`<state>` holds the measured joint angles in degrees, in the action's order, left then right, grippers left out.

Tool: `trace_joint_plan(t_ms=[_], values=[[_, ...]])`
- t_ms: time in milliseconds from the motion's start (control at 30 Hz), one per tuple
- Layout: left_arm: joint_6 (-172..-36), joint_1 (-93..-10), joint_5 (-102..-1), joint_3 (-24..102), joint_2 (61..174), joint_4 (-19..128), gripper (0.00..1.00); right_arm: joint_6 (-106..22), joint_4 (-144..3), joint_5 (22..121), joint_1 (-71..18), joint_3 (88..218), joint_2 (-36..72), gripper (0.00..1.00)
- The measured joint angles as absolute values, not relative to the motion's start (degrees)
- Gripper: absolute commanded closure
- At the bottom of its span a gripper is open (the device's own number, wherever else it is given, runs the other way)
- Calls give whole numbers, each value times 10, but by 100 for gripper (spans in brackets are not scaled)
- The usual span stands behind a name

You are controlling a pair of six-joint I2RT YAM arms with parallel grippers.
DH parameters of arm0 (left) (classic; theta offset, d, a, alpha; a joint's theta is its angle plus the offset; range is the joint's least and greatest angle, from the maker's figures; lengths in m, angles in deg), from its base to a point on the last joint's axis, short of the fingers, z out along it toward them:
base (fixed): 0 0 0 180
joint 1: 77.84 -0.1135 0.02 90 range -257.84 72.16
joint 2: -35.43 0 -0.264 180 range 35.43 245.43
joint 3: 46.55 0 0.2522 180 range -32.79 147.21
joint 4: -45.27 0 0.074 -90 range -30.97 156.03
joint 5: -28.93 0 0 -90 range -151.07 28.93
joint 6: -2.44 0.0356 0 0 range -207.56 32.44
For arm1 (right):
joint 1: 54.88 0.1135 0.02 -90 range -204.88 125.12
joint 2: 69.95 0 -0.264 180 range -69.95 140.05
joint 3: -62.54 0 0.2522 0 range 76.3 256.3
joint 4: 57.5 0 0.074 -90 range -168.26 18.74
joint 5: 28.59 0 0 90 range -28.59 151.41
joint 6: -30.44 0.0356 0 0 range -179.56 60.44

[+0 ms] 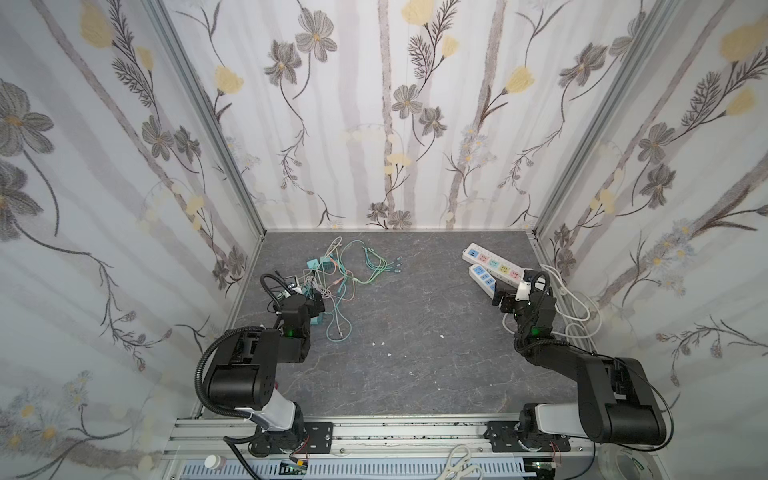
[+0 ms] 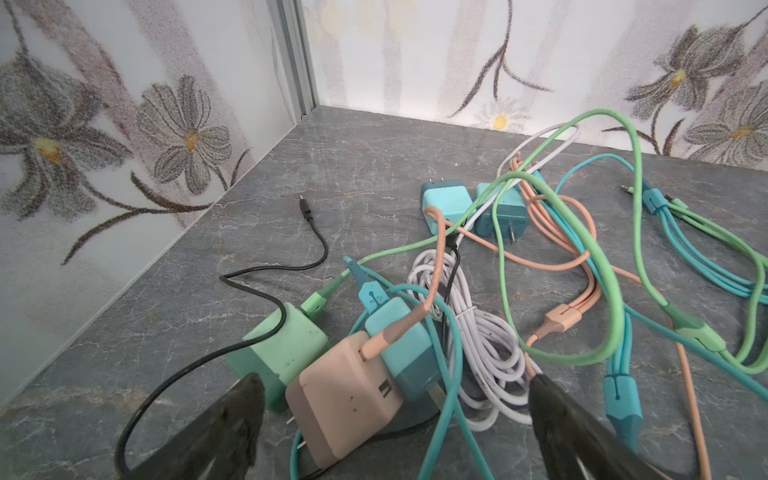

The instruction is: Insert the plug

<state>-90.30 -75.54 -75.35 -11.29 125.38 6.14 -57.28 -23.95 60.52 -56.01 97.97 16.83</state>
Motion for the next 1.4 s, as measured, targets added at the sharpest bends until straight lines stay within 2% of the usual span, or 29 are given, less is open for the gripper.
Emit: trace_joint_plan(t_ms=[1233, 1400], values=[[-903, -755, -754, -113, 1254, 61, 0, -573, -240, 605, -561, 980, 168, 1], [-896, -746, -756, -106, 1213, 97, 0, -572, -306, 606, -561, 1018, 133, 0]])
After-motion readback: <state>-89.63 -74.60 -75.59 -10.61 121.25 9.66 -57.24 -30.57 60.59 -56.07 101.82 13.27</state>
